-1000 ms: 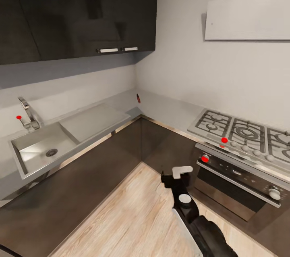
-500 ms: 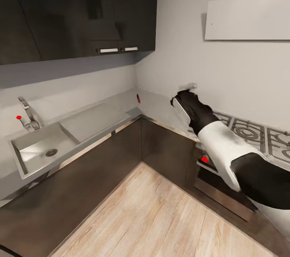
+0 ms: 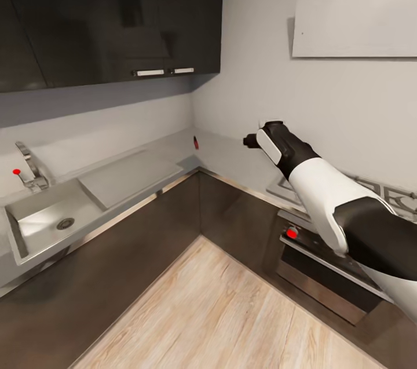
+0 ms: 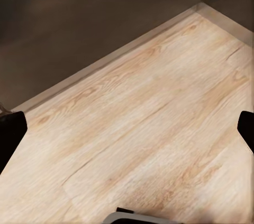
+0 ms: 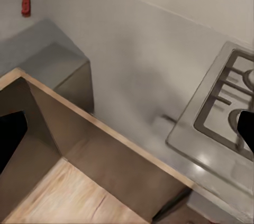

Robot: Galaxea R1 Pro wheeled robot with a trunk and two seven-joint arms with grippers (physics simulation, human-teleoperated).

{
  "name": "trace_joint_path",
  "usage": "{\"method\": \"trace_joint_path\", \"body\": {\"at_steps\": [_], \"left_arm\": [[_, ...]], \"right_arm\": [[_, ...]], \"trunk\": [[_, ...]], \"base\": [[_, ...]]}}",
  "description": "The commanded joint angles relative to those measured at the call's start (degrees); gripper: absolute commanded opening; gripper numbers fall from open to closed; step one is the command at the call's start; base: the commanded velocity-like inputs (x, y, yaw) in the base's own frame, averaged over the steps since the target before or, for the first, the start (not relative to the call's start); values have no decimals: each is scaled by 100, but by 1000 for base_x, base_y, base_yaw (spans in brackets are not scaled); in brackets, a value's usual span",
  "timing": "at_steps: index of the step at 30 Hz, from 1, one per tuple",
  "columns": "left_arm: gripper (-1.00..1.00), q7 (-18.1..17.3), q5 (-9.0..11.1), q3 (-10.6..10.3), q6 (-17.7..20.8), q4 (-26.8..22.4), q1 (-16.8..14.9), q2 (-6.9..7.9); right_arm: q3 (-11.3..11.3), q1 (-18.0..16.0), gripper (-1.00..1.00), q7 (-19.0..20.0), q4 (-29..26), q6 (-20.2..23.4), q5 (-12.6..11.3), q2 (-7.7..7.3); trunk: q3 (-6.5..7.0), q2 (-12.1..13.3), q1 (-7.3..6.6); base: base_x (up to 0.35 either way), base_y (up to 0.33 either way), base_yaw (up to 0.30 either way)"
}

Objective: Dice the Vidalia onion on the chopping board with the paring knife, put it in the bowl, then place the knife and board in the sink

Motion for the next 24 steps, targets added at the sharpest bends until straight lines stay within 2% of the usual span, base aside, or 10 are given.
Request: {"method": "trace_joint_path", "body": {"at_steps": [1,5,11,13,16,24], "left_arm": [[100,-1,9,9,-4,-10,2,-3],[100,0,8,10,-2,-10,2,-4],[100,0,7,13,-4,-16,2,-5],[100,5,10,15,0,-17,2,-4],[100,2,8,13,-2,-18,2,-4],[100,0,3,14,-4,-18,2,-1]], "right_arm": [[44,-1,100,-17,3,13,-55,-5],[43,2,100,25,84,-3,-47,-4],[43,5,100,39,276,-95,-55,1],[43,6,100,40,393,-238,-51,52],[46,6,100,41,605,-452,-47,118],[45,3,100,41,687,-528,-45,141]], "trunk": [[-11,-11,6],[-11,-11,6],[-11,-11,6],[-11,-11,6],[-11,-11,6],[-11,-11,6]], "base": [[228,-196,0],[232,-205,62],[226,-222,237],[176,-161,274],[133,-49,280],[200,10,283]]}}
